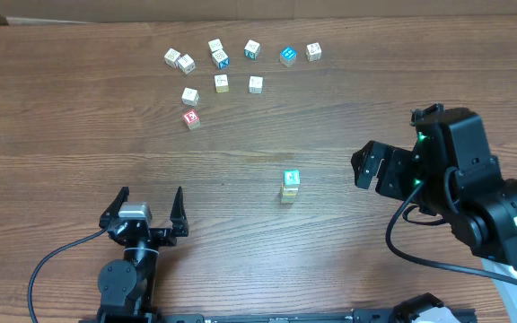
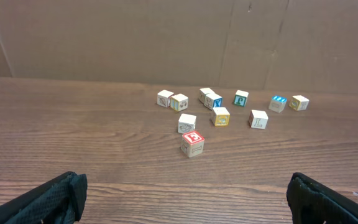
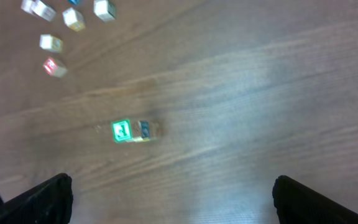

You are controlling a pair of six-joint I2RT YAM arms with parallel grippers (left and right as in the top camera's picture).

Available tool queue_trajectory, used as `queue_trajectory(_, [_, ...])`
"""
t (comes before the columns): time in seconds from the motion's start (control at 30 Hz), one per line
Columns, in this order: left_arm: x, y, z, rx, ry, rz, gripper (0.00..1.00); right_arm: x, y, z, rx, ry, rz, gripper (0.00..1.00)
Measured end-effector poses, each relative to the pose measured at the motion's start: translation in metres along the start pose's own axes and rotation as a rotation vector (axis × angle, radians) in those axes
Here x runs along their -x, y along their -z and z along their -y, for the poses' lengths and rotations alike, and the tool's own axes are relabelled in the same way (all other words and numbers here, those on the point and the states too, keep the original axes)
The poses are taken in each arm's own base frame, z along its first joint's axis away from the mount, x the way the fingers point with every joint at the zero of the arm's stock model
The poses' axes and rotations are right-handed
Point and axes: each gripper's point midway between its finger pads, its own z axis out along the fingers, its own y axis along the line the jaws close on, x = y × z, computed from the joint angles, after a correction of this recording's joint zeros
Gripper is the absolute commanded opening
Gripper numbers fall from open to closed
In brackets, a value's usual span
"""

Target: Form a tower

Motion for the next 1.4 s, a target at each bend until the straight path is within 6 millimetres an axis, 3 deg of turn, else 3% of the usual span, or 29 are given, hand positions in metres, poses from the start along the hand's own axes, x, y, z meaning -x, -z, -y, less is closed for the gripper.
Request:
queue_trajectory(0.27, [0.0,0.0,0.0,0.0,0.0,0.0,1.0,-0.013,-0.002,0.009,-0.029,0.001,-0.043,1.0])
queue_trajectory(0.57, [0.0,0.0,0.0,0.0,0.0,0.0,1.0,0.039,-0.034,-0.027,0.15,-0.003,0.224,1.0])
queue_trajectory(0.8, [0.0,0.0,0.0,0.0,0.0,0.0,0.99,0.028,-0.052,-0.02,0.187,-0.004,0.279,1.0])
queue_trajectory(0.93, [0.0,0.0,0.0,0.0,0.0,0.0,0.99,0.047,-0.04,-0.032,0.297,-0.007,0.444,1.0])
queue_trajectory(1.07, [0.0,0.0,0.0,0.0,0.0,0.0,0.99,0.076,-0.004,-0.051,0.48,-0.012,0.716,1.0])
queue_trajectory(1.13, [0.0,0.0,0.0,0.0,0.0,-0.001,0.99,0.081,0.013,-0.054,0.564,-0.013,0.843,1.0])
queue_trajectory(1.23, [0.0,0.0,0.0,0.0,0.0,0.0,1.0,0.071,0.016,-0.047,0.626,-0.015,0.935,1.0])
queue_trajectory(1.4, [0.0,0.0,0.0,0.0,0.0,0.001,1.0,0.029,-0.033,-0.018,0.582,-0.017,0.878,1.0])
